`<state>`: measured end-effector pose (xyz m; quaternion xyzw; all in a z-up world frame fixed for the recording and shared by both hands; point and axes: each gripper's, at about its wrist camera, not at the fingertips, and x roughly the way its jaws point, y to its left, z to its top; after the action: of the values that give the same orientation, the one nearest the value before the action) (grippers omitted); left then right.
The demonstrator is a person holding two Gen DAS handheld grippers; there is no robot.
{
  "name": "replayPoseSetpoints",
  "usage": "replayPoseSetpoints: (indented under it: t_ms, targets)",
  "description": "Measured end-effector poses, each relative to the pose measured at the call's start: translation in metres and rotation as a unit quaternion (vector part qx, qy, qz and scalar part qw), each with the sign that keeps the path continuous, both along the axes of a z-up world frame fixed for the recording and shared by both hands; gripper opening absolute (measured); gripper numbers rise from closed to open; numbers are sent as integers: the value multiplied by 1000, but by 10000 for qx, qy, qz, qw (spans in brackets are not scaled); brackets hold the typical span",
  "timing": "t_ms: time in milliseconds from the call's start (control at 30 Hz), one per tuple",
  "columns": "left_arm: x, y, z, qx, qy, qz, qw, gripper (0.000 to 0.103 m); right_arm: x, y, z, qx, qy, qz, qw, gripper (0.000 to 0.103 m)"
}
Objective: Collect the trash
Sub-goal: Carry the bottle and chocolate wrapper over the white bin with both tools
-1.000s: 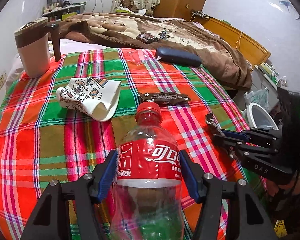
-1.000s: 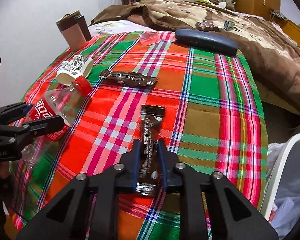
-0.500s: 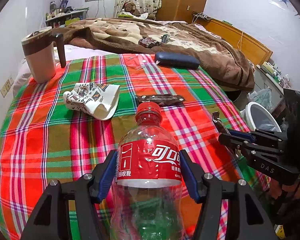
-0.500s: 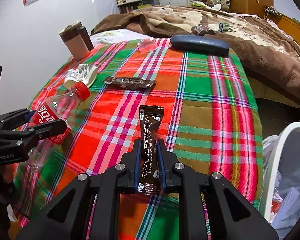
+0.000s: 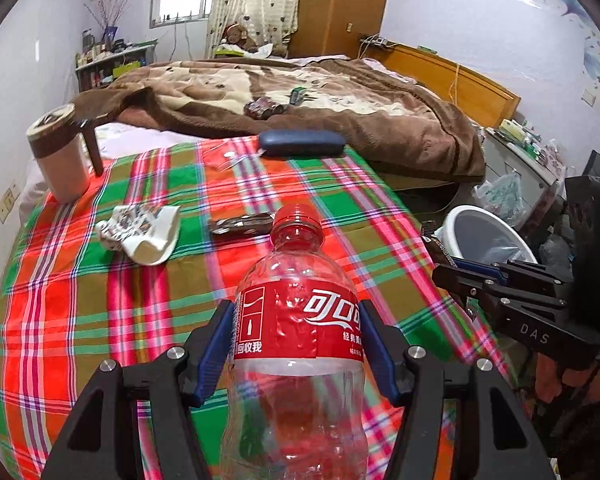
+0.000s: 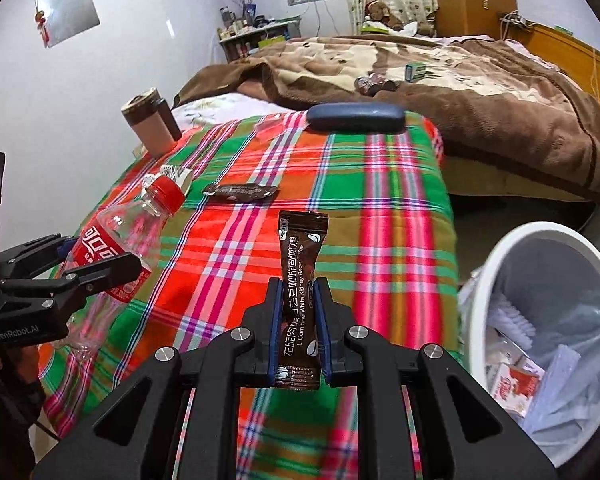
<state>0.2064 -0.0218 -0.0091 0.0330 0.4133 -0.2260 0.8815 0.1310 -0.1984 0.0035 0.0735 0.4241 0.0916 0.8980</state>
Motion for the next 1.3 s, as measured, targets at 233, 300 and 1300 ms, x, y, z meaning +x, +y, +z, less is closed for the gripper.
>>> replayPoseSetpoints:
  t_ms: [233, 300, 1300]
  targets:
    - [-15, -37, 12, -7, -134, -236, 9996, 61, -22, -35, 14, 43, -191, -339, 9992, 16]
    - [-19, -51, 13, 28, -161, -319, 9994, 61, -29, -45, 17, 34, -230, -439, 9988, 16]
    - [-23, -278, -14, -96, 156, -1590, 9871, 61, -61, -192, -13, -183, 183, -1968, 9801, 16]
